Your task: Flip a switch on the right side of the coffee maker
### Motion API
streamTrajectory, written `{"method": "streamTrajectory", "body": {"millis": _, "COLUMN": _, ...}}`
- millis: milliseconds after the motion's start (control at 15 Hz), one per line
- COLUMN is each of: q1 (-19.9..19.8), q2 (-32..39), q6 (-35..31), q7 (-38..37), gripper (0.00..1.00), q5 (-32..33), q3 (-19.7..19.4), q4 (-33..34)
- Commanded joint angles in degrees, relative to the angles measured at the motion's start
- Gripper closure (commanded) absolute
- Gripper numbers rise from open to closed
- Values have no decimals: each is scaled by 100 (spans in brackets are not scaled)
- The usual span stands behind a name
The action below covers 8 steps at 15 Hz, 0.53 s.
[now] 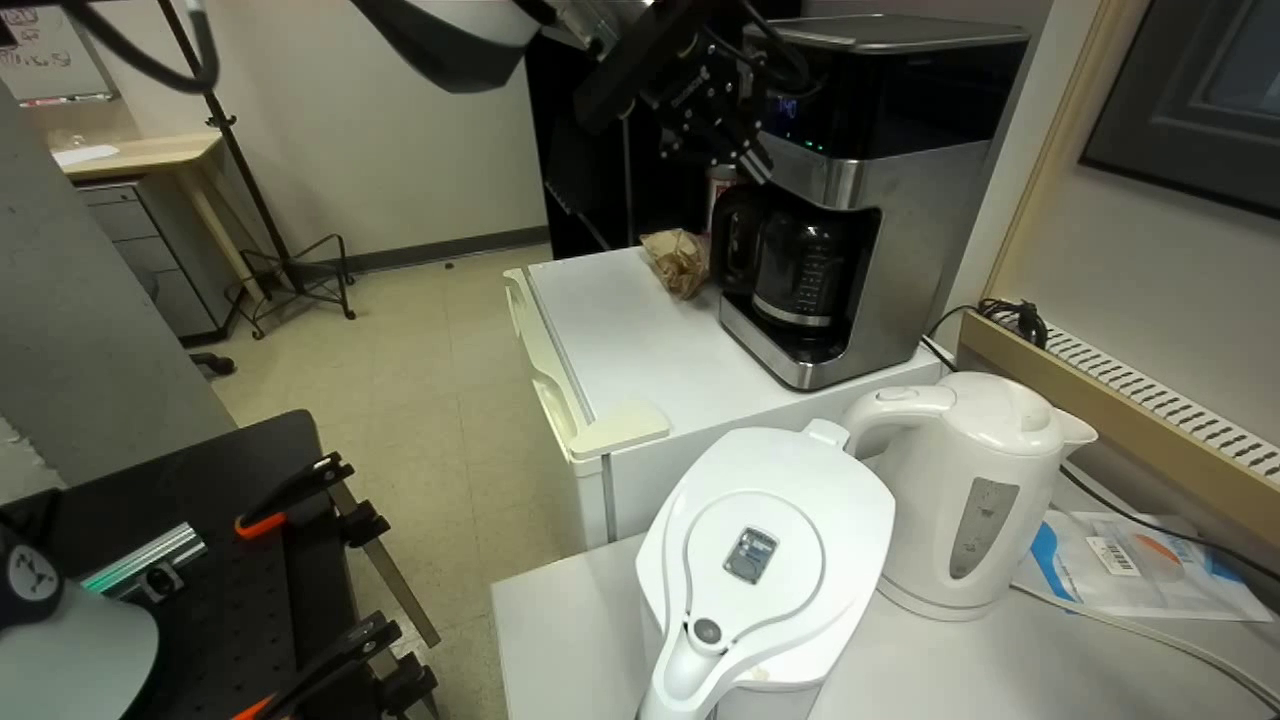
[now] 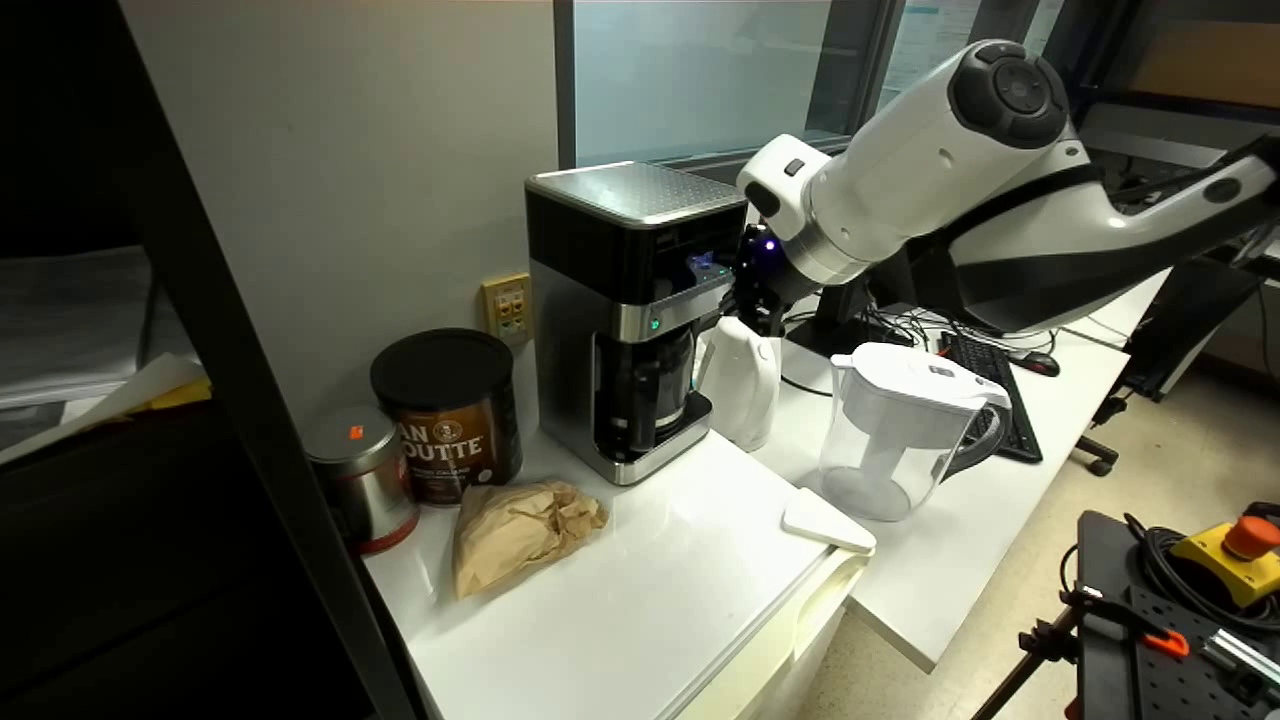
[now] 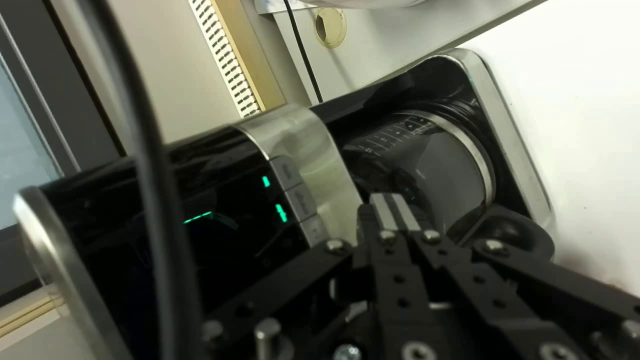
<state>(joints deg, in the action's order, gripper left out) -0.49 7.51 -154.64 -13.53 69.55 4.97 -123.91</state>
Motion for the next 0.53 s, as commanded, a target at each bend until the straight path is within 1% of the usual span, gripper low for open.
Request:
{"method": "streamTrajectory", "body": {"millis": 0, "q1": -3, "q2": -720, "q6": -212, "q7": 139, "gripper": 98, "q5": 335, "q3": 6, "q4": -722}}
{"method": "streamTrajectory", "body": {"millis": 467, "q1": -32, "q2": -1906, "q6": -447, "q7": 70, "gripper": 98, "q5": 1376, "q3": -18, "q4": -1653}}
